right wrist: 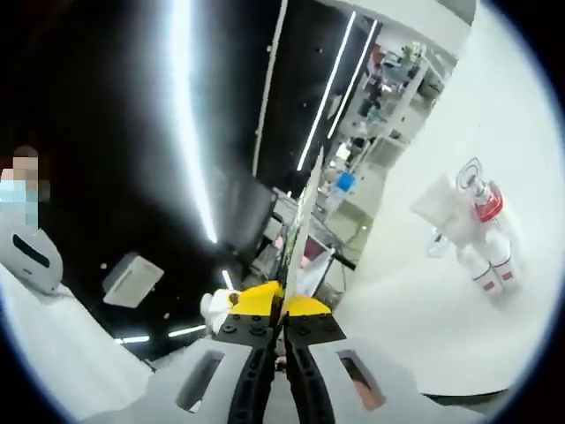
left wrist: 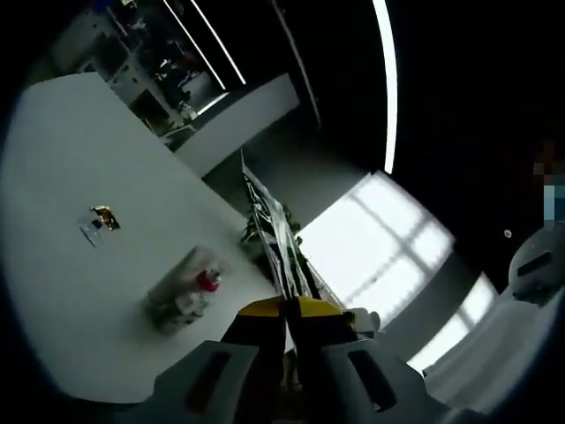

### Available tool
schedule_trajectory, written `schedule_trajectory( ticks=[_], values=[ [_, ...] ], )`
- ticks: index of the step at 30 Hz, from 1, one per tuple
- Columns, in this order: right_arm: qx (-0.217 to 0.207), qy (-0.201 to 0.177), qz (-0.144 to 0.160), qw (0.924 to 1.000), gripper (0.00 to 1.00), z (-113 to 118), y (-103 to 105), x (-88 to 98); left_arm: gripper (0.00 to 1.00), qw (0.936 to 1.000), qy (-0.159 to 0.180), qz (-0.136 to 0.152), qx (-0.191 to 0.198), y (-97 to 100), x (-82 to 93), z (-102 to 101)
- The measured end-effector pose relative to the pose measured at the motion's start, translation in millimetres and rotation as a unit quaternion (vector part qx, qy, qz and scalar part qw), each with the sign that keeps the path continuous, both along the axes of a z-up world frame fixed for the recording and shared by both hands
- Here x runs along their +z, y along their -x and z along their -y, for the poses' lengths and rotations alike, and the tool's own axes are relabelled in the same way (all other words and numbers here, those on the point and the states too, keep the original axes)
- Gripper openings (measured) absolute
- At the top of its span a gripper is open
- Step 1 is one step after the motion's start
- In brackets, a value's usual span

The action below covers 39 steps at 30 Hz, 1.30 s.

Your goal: Arrange the skincare products in the storage area until every visible bottle or jar stands upright without overlapping.

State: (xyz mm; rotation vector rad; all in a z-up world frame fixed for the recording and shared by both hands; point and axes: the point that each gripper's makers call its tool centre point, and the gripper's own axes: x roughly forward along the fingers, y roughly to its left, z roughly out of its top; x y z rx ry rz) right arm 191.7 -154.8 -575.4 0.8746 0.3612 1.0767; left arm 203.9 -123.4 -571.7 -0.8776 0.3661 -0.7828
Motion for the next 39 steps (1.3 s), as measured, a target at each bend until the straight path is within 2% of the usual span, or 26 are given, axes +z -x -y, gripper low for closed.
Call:
schedule_trajectory(
  ticks=[4,9,12,19,26,33,39],
  values=[
    [0.007,-0.022,-0.001,0.9997,0.17,-1.3,2.0,6.4,0.0,0.9999,0.003,-0.008,0.007,-0.1,-4.6,-6.3],
    [0.011,-0.004,0.013,0.9999,0.28,-4.8,2.1,4.2,0.0,0.9998,-0.001,-0.017,0.01,-2.4,-12.1,-12.8],
    [0.019,0.025,0.032,0.999,0.35,-7.0,4.7,-0.8,0.0,0.9997,-0.001,-0.023,0.013,-3.1,-16.6,-15.8],
    [0.023,0.023,0.04,0.9987,0.67,-6.2,4.9,0.6,0.0,0.9988,-0.01,-0.046,0.015,-2.5,-33.9,-20.5],
    [0.018,0.059,0.055,0.9966,0.76,-3.9,1.2,-9.7,0.0,0.9975,-0.017,-0.067,0.018,-1.4,-50.8,-24.2],
    [0.007,0.07,0.06,0.9958,0.85,-0.2,-3.0,-14.4,0.0,0.9932,-0.039,-0.106,0.029,-5.1,-83.0,-32.3],
    [0.008,0.106,0.074,0.9916,0.93,0.0,-5.8,-22.9,0.0,0.9911,-0.043,-0.123,0.028,-9.5,-96.1,-33.6]
  ],
)
